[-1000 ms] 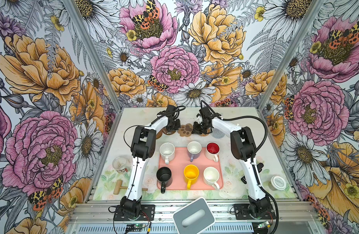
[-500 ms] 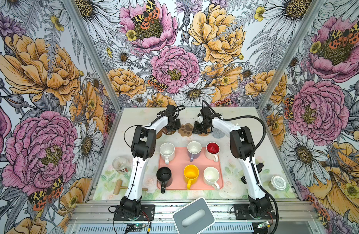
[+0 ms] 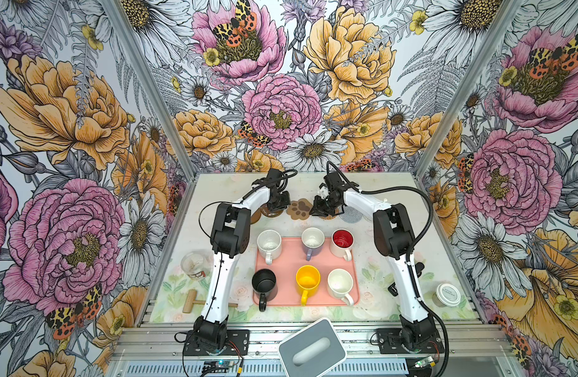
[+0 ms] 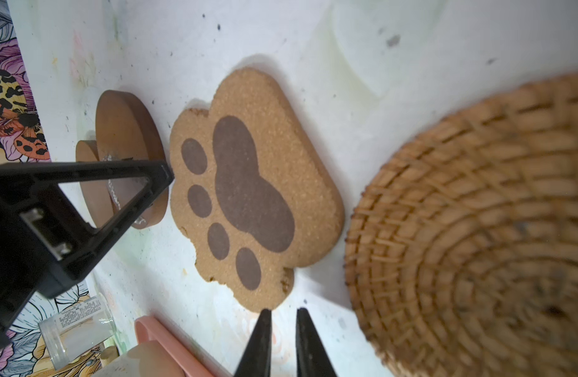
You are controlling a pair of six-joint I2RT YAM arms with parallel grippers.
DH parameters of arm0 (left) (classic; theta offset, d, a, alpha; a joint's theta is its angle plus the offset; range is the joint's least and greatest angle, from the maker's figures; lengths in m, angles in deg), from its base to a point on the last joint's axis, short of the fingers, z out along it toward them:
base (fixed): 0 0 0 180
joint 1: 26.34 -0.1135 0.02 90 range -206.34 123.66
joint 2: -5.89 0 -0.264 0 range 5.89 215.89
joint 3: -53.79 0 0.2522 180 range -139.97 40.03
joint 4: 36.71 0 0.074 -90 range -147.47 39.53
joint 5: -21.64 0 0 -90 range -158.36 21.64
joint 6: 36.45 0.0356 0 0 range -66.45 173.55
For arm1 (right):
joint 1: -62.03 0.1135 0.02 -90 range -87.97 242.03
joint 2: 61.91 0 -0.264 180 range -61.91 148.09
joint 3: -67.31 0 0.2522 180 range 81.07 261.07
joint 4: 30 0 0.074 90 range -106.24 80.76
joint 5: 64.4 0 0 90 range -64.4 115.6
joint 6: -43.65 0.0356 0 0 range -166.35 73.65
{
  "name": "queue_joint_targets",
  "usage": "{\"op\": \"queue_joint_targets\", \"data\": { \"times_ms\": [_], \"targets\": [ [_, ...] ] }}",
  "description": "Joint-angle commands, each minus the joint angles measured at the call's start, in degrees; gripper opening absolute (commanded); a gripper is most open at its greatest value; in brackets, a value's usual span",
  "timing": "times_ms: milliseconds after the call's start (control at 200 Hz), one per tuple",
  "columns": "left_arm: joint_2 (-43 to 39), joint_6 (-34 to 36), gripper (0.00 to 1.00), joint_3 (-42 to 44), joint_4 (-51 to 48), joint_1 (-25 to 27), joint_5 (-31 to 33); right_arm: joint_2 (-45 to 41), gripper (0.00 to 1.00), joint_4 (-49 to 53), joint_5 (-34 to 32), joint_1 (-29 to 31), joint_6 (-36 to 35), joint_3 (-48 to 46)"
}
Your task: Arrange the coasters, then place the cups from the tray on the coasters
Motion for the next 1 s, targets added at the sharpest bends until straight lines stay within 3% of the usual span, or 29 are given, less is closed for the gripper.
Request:
{"op": "queue_joint_targets", "data": {
  "times_ms": [0,315,731,996],
  "targets": [
    [-5.9,0.32,0.0,-1.47,0.45,-1.09,-0.85,-5.91,0.19,-1.44,-1.1,-0.41,-0.92,-1.44],
    [-17.13,1.64,0.0,6.47,0.4,-3.47,0.94,-13.0,0.19,-1.59,-2.9,-0.4,-1.66,-7.15],
    [-35.45,-0.91,0.0,34.75,2.24,-13.97,7.35,-19.95,0.2,-4.6,-6.13,-0.49,-1.0,-16.07],
    [-34.26,-0.61,0.0,39.35,3.84,-17.06,6.69,-21.15,0.2,-7.08,-5.91,-0.55,0.06,-19.31]
  ]
}}
